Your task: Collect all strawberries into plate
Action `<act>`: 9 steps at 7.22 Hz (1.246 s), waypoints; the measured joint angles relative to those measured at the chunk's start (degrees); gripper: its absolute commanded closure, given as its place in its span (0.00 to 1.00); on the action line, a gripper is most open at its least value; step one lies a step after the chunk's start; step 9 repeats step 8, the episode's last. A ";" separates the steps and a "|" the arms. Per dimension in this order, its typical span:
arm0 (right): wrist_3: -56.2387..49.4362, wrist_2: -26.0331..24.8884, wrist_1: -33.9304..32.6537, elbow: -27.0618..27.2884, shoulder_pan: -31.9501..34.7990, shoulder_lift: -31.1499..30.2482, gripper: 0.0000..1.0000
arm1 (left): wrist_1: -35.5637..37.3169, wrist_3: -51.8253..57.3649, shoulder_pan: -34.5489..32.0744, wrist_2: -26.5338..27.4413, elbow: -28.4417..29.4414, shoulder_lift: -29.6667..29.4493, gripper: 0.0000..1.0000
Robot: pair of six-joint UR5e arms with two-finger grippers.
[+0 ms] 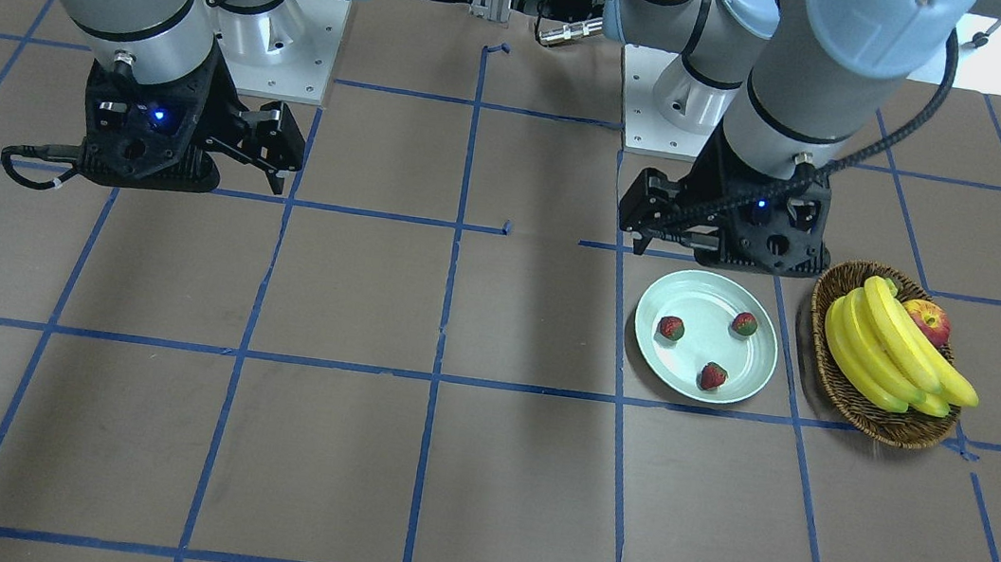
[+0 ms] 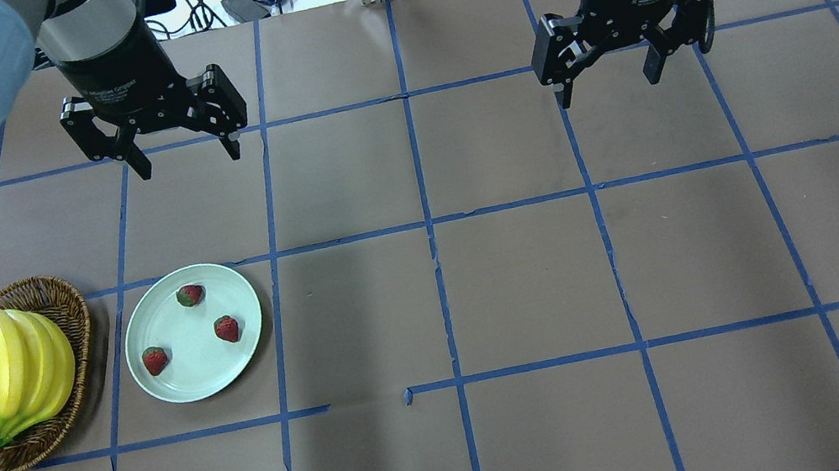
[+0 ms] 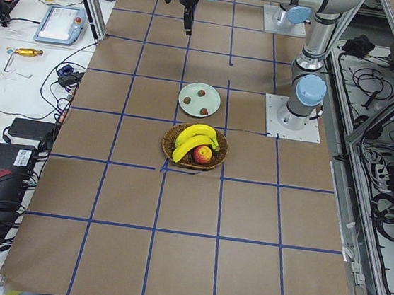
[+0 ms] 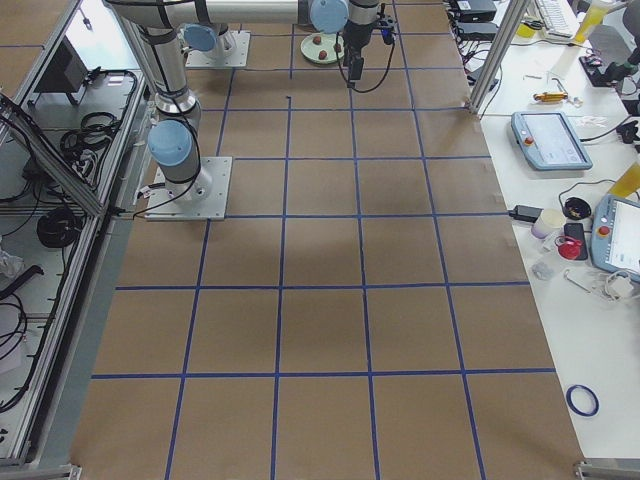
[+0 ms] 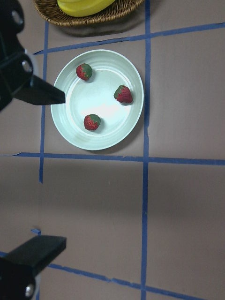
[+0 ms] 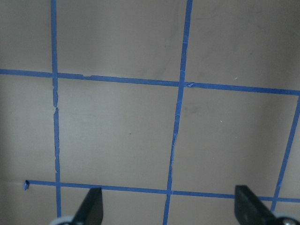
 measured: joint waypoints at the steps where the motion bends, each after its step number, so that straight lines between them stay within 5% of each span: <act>1: 0.08 0.04 -0.07 -0.04 0.00 0.03 0.00 | -1.47 0.16 0.02 -0.17 0.04 1.02 0.00; 9: 0.05 0.02 0.22 -0.48 -0.08 -0.31 0.00 | 3.80 -0.29 0.71 0.15 -4.63 1.45 0.00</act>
